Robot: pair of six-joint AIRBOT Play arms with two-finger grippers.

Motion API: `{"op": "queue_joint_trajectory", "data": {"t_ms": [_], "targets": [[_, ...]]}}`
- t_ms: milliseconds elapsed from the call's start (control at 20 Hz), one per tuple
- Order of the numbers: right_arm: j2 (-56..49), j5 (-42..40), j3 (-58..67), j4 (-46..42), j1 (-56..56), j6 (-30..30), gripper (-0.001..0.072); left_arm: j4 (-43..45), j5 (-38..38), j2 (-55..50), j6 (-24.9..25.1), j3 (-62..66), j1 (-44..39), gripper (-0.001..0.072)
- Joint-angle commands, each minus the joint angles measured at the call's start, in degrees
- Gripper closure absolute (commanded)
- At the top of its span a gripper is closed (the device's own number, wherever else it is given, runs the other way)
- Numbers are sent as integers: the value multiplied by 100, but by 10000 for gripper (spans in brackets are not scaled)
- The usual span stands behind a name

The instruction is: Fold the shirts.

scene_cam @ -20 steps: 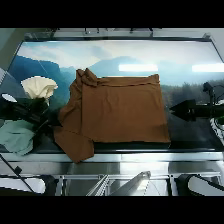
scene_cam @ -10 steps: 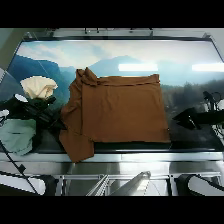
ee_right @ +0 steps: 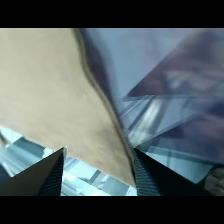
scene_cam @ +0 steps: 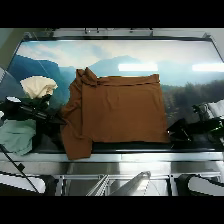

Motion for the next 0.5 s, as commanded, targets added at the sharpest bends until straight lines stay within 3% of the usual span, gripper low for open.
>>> {"op": "queue_joint_trajectory", "data": {"t_ms": [0,100,250,300,350,400,450], "targets": [[-308,-240,-87,201,339,-243,211,-435,-118,4,133,7,83,688],[-382,-236,-87,437,610,-361,340,-435,-118,4,133,4,76,689],[-389,-85,-50,844,774,-634,358,-437,-129,4,140,4,79,689],[-387,76,-7,994,772,-726,518,-437,-138,4,142,4,79,689],[-376,245,48,1086,772,-776,622,-439,-164,4,162,4,79,688],[-334,376,107,1117,772,-776,636,-444,-190,7,173,7,79,689],[-262,505,177,1123,772,-772,696,-446,-203,11,179,22,79,689]]}}
